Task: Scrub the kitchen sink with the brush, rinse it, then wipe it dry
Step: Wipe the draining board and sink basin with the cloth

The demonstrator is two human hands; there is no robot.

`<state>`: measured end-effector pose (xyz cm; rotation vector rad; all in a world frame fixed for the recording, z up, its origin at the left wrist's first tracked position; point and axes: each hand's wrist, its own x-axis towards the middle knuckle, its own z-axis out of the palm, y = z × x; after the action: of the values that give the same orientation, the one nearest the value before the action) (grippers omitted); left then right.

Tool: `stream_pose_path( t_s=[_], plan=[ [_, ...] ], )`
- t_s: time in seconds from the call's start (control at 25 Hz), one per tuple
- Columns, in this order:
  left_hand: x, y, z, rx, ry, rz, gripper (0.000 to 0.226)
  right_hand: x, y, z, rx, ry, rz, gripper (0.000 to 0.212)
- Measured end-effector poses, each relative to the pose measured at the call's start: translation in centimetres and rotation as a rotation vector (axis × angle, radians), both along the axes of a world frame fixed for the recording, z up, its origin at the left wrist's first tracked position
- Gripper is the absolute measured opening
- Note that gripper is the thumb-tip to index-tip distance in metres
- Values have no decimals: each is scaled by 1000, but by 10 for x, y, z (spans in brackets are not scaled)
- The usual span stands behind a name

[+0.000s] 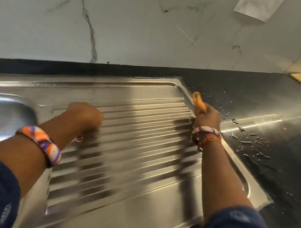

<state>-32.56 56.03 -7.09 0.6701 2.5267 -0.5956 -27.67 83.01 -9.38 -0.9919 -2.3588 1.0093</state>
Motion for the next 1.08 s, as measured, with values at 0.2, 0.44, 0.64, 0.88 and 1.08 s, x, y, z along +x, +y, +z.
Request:
stream_pose_path(
  t_s=[0.2, 0.44, 0.64, 0.88, 1.08],
  plan=[
    [-7, 1, 1, -27, -58, -28, 42, 75, -16, -20, 505, -384, -296, 49],
    [-7, -8, -4, 68, 3, 4, 61, 55, -29, -24, 161, -432, -495, 64],
    [-11, -5, -2, 117, 60, 72, 60, 16, -18, -22, 61, -383, -327, 65],
    [-11, 11, -1, -1, 119, 34, 57, 23, 1, -10, 195, -154, -145, 56],
    [-7, 12, -4, -10, 178, 17, 51, 76, -1, -23, 217, -532, -476, 67]
  ],
)
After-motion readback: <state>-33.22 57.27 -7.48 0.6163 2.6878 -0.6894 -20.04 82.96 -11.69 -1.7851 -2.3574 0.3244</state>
